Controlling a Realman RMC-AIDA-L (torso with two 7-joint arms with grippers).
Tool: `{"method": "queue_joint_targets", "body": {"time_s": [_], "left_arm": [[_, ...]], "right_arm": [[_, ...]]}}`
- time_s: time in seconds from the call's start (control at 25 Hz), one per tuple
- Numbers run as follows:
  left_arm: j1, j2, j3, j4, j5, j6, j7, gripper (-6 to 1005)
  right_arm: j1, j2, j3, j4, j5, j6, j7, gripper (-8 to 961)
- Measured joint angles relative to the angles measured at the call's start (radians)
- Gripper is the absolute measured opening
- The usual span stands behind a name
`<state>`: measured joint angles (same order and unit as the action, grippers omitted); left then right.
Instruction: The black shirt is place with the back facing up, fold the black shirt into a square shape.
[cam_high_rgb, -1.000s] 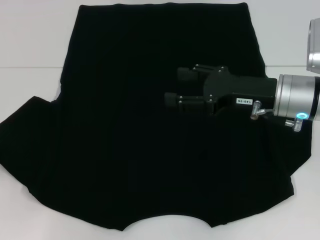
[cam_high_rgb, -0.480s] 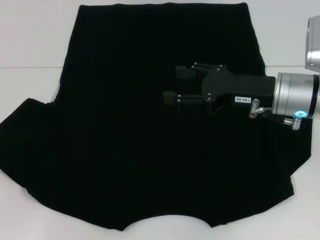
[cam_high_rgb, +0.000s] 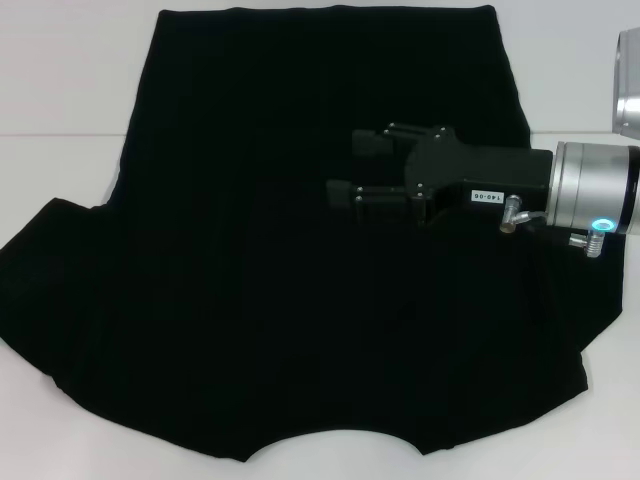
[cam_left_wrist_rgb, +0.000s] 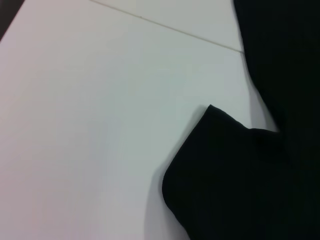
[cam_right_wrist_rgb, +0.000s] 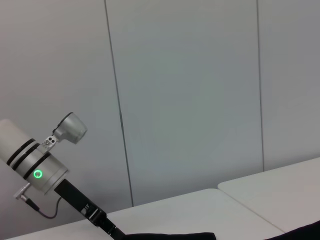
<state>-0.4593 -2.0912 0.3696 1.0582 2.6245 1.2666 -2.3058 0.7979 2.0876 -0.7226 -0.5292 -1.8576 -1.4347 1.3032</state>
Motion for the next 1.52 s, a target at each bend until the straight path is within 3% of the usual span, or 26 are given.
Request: {"method": "queue_joint_targets", "body": {"time_s": [0.72,1.04,1.28,1.52], "left_arm": [[-0.005,0.005,-0.021,0.0,0.001,0.005,0.003,0],[-0.078,0.015,0.0,-0.037,-0.044,0.029,0.038,1],[-0.157,0.014,0.117,-0.086,-0.119,0.036,0.066,18],[-0.191,-0.016,0.278,-0.106,-0.218,0.05,0.091,38]], "right_arm": [[0.0,0.002,0.001,0.0,0.0,0.004,-0.005,850],[-0.009,0.002,0.008,0.0,0.0,0.003,-0.005,851],[-0.019,-0.001,0.011,0.0,0.0,0.001,-0.005,851],[-0.034,-0.005,0.011,-0.008,0.002,-0.007,-0.005,850]]}}
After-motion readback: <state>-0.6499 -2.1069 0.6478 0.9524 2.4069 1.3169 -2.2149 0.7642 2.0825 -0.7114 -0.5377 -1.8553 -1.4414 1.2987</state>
